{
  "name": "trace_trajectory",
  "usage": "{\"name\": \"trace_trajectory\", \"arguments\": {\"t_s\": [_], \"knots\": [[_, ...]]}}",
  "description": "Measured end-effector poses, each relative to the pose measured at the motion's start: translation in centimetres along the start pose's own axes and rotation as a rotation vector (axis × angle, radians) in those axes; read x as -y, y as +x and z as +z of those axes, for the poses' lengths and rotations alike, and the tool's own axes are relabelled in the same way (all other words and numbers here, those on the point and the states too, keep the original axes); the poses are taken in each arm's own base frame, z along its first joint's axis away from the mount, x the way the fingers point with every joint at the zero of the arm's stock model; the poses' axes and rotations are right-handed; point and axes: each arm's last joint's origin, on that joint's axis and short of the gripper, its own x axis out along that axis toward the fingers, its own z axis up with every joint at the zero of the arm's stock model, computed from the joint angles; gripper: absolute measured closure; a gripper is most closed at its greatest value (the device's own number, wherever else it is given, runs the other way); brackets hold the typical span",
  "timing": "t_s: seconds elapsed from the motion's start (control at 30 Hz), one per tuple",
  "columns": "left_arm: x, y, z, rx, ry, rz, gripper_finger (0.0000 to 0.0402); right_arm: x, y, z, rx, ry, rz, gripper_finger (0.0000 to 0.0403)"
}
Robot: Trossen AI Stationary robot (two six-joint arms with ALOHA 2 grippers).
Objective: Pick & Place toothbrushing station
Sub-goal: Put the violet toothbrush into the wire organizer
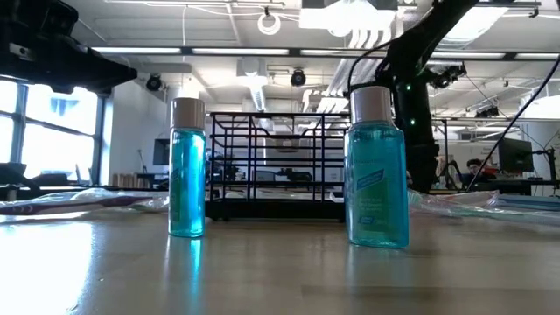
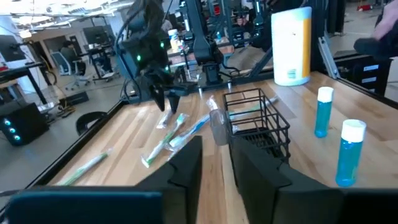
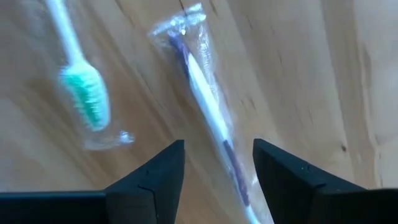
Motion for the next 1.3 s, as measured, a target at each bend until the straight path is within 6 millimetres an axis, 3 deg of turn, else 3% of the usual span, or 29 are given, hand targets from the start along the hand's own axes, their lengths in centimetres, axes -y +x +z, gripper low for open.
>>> {"name": "trace_trajectory", "arguments": {"t_s": [0.23,0.4,0.57,0.77,0.9,1.07,1.2,1.3], "knots": [[0.0,0.0,0.0,0.005,0.025,0.0,0.0277,-0.3,2.3,1.0,-0.041,-0.063,0.007,0.0211],[0.3,0.0,0.1,0.025,0.025,-0.104,0.0277,-0.4,2.5,1.1,-0.046,-0.055,0.013,0.0227],[0.4,0.0,0.1,0.031,0.007,-0.135,0.0277,-0.4,2.5,0.9,-0.059,-0.117,0.027,0.0277],[0.4,0.0,0.1,0.022,-0.077,-0.137,0.0277,-0.4,2.5,0.7,-0.083,-0.143,0.017,0.0379],[0.4,0.0,0.2,0.027,-0.082,-0.137,0.0277,-0.8,2.4,0.6,-0.096,-0.156,-0.06,0.038],[0.4,0.0,0.3,0.039,-0.118,-0.138,0.0277,-1.5,0.8,0.2,-0.113,-0.165,-0.249,0.0385],[0.3,0.0,0.4,0.043,-0.191,-0.138,0.0277,-2.5,-3.0,-0.3,-0.041,-0.143,-0.395,0.0387],[0.3,-0.1,0.9,0.082,-0.353,-0.141,0.0277,-3.7,-5.2,-1.3,0.017,-0.152,-0.493,0.0387]]}}
